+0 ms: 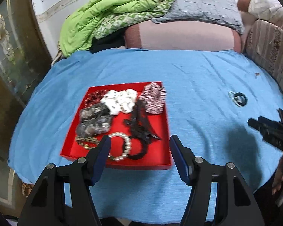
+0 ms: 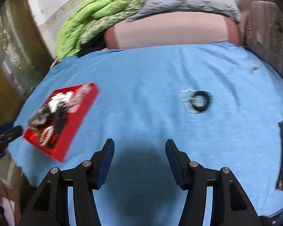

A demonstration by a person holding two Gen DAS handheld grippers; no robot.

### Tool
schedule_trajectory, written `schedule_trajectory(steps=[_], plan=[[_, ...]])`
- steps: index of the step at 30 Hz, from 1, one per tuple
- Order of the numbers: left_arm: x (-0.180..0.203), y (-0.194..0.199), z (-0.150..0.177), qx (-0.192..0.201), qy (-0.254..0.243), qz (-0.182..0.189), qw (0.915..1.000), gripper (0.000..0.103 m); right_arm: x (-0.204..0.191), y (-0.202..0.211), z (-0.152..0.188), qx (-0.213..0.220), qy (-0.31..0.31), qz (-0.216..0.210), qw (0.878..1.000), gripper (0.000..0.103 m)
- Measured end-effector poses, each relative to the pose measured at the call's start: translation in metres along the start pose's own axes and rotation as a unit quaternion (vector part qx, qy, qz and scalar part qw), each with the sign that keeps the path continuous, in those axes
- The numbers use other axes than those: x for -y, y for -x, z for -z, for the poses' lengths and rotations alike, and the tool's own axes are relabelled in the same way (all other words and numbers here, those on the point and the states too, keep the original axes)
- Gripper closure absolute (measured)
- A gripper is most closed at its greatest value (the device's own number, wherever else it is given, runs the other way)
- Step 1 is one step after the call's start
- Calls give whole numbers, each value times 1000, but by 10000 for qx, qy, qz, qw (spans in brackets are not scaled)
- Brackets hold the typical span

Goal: Organize jewelry
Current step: 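Move both tools to the white bead and black beaded bracelets on the sheet, then grasp the white bead bracelet with the left tool while the right tool grasps the black beaded bracelet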

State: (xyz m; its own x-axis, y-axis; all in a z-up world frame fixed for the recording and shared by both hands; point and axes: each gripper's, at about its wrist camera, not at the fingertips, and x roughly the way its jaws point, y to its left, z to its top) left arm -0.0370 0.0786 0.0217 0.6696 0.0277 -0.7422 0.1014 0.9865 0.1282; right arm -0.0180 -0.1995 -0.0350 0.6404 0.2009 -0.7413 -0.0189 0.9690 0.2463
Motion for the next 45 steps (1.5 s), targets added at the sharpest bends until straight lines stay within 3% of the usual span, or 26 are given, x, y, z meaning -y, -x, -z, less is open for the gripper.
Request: schedule_trajectory(steps=[3,8,16,20,27,34,41,43,45], plan=[[9,-4,3,-13,-94,120,9999,40,45,-4,-8,36,-463,264,9986,46],[24,-16,8,-139,-279,240,9992,40,100,-21,-28,-15,-1213,315,9921,60],[33,-29,12,-300,-374,332,9983,40,106,-76,-64,-284,-1189,302,9920,67],[36,-35,9,-382,-385,354,9979,40,111,-101,-68,-582,-1081,826,9890,92],[62,-50,-9,-465,-391,758,9953,40,133,-81,-58,-384,-1021,1659,9801,92],[122,-86,-48,-545,-382,1229,9902,40,150,-69,-41,88,-1295,1142,9849,92],[185,-139,-85,-790,-393,1565,9837,40,159,-74,-42,177,-1532,738,9853,90],[201,-154,-93,-837,-429,1653,9818,45,162,-77,-44,174,-1555,671,9854,88],[217,-170,-100,-950,-505,1726,9791,57,163,-78,-44,176,-1539,606,9861,85]])
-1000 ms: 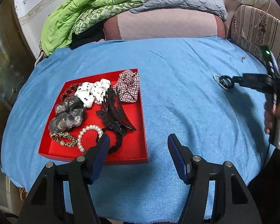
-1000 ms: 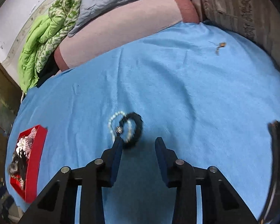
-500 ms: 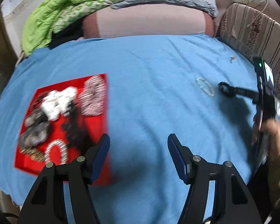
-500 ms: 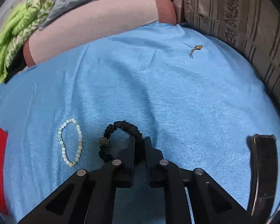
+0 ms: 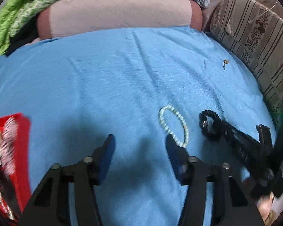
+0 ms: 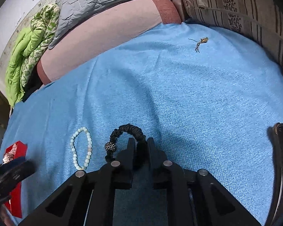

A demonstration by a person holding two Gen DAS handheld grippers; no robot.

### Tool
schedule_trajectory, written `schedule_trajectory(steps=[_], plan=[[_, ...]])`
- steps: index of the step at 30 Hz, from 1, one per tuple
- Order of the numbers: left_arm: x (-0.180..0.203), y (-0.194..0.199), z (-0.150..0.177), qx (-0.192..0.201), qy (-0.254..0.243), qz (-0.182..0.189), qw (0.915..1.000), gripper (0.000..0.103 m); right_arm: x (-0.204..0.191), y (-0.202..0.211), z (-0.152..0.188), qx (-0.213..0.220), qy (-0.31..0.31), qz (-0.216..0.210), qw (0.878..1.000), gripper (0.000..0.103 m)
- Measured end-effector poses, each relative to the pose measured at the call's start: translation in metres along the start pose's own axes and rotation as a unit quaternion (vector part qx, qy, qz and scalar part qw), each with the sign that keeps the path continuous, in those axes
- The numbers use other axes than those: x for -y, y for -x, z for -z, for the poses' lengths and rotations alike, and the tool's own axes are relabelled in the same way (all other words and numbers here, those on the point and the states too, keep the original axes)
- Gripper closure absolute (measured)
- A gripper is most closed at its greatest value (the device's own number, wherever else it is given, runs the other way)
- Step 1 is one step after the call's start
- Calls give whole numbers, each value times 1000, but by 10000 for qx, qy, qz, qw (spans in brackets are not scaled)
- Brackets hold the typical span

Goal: Organize jewelry
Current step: 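Grasp the white bead bracelet with the left tool while the right tool grasps the black beaded bracelet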

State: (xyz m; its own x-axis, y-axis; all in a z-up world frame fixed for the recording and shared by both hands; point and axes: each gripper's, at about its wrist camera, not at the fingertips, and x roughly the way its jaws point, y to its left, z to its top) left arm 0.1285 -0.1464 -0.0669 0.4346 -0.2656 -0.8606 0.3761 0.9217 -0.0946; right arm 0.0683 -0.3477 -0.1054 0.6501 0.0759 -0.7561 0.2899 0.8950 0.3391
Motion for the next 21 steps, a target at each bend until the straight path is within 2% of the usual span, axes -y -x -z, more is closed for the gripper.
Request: schedule_trajectory(steps=[2,8,13,14,15,16,21], plan=[[6,-14,-8,-61,-83,11,9999,61,-1,0,1,0,42,-30,10000,80],[19,-49,-22,-224,-230,166,9993,61,-4,-3,0,-22,160,-129,9998,70],[35,-56,-21,-23,-621,-177,9979,62,-5,-4,-1,-25,231,-124,9997,69],[37,-56,-20,28,-668,-243,9975,70,-5,-5,-1,-28,236,-126,9996,69],[39,-55,-19,77,-715,-321,9969,87,-6,-6,-1,-26,248,-123,9996,69],[42,-55,-18,111,-773,-394,9962,97,-7,-7,-2,-22,276,-110,9996,69],[38,-43,-10,88,-824,-348,9960,98,-11,-9,-4,9,411,-109,9991,69]])
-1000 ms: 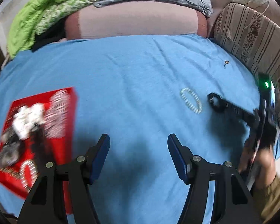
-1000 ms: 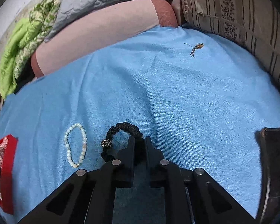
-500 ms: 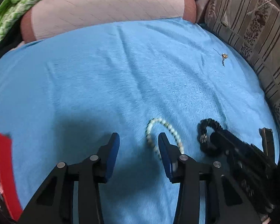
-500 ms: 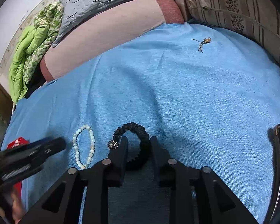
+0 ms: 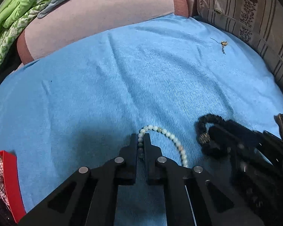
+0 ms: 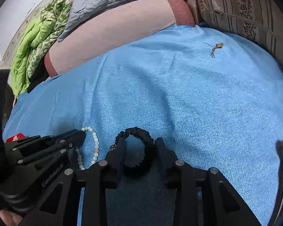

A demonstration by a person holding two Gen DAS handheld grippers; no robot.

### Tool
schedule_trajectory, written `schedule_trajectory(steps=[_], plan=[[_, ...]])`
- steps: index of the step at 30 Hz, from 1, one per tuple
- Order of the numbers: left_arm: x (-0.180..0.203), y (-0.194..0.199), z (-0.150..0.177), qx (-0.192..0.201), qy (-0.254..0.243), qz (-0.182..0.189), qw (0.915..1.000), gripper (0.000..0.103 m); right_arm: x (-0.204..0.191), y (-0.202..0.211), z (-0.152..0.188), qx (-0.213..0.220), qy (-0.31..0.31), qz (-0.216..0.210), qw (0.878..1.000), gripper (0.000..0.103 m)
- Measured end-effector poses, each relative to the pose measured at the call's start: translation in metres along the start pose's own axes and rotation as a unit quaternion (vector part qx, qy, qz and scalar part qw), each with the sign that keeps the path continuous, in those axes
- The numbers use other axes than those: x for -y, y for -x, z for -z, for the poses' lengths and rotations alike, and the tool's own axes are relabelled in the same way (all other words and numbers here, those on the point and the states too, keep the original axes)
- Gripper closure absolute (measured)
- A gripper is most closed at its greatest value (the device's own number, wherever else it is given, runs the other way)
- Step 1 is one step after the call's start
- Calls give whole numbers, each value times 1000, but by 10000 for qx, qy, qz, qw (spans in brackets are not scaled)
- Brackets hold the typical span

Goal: Organize jewelry
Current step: 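Grasp the white bead bracelet with the left tool while the right tool grasps the black beaded bracelet, then carry both bracelets over the red tray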

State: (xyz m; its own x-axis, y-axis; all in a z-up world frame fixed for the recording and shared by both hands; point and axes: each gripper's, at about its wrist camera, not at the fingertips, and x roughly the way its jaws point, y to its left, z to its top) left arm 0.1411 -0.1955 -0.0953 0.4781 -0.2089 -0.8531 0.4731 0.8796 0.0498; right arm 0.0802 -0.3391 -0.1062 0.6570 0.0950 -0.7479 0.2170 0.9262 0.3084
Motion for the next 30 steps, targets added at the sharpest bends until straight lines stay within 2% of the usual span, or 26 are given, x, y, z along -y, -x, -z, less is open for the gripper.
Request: schedule_trajectory(steps=[2,3,12,18,24,30], plan=[[-7,9,4,-25,100,35,9999,98,2,1,0,23,-43,22,10000,91],[-11,14,7,-18,159,55,9999,98,3,2,0,44,-75,6,10000,92],[-53,97,42,415,631,149,9970,98,-6,30,9,599,22,307,9977,93],[-84,153,76,781,811,-167,9935,98,-26,56,20,825,272,590,9945,93],[-123,197,109,982,1090,-369,9885,97,-58,95,49,881,413,407,9944,93],[-164,229,132,1130,1432,-601,9814,97,-109,120,66,664,772,-166,9947,93]])
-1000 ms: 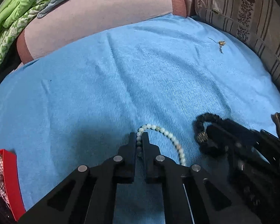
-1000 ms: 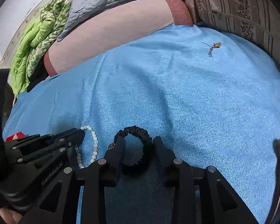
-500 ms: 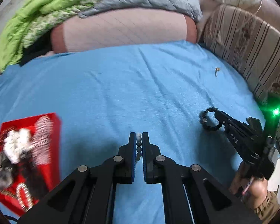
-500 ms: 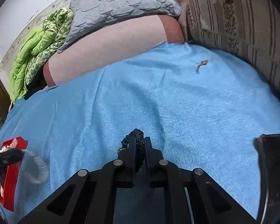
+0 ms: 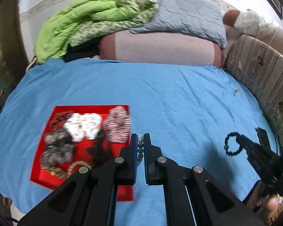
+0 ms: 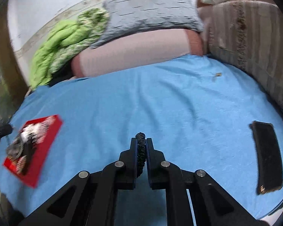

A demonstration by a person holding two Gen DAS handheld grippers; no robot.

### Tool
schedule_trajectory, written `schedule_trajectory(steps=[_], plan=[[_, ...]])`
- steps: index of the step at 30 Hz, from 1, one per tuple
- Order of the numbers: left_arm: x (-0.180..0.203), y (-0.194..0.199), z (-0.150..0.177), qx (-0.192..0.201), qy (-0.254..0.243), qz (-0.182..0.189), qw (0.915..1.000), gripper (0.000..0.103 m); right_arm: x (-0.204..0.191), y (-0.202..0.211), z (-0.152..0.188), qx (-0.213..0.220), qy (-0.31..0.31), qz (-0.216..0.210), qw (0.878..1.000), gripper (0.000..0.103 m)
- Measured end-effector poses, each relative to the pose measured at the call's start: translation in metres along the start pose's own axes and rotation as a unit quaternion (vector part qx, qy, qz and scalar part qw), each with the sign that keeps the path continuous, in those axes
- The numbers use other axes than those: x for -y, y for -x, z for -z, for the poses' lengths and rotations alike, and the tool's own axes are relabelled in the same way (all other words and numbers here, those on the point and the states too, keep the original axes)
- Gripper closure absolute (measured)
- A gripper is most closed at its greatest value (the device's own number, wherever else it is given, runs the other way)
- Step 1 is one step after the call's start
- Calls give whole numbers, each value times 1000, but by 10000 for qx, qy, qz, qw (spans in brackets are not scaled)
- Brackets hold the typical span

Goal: Organize jewelry
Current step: 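Carry both bracelets over the red tray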

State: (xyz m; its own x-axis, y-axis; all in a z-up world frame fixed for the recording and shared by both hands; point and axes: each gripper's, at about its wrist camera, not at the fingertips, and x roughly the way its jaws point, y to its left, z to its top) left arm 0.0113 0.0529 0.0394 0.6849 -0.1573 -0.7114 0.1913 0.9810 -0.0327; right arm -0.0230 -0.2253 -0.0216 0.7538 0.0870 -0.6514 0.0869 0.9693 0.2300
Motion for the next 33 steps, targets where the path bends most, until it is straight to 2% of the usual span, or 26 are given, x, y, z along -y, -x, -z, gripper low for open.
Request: schedule_trajectory(steps=[8,16,21,27,29,33], plan=[[-66,28,3,227,558,-376,9975,97,-89,19,2,-210,787,-888,9927,93],[-110,34,16,266,995,-478,9935,97,-144,13,0,-559,1029,-1421,9829,93],[-121,23,25,72,1176,-408,9922,98,-177,4,2,-820,1155,-1668,9758,93],[-137,10,36,-67,1356,-266,9904,98,-214,-7,2,-938,1428,-1762,9694,93],[-140,4,40,-130,1361,-335,9900,98,-222,-12,1,-978,1416,-1807,9684,93],[-149,-4,47,-168,1262,-710,9893,98,-236,-26,-5,-1028,1382,-1855,9674,93]])
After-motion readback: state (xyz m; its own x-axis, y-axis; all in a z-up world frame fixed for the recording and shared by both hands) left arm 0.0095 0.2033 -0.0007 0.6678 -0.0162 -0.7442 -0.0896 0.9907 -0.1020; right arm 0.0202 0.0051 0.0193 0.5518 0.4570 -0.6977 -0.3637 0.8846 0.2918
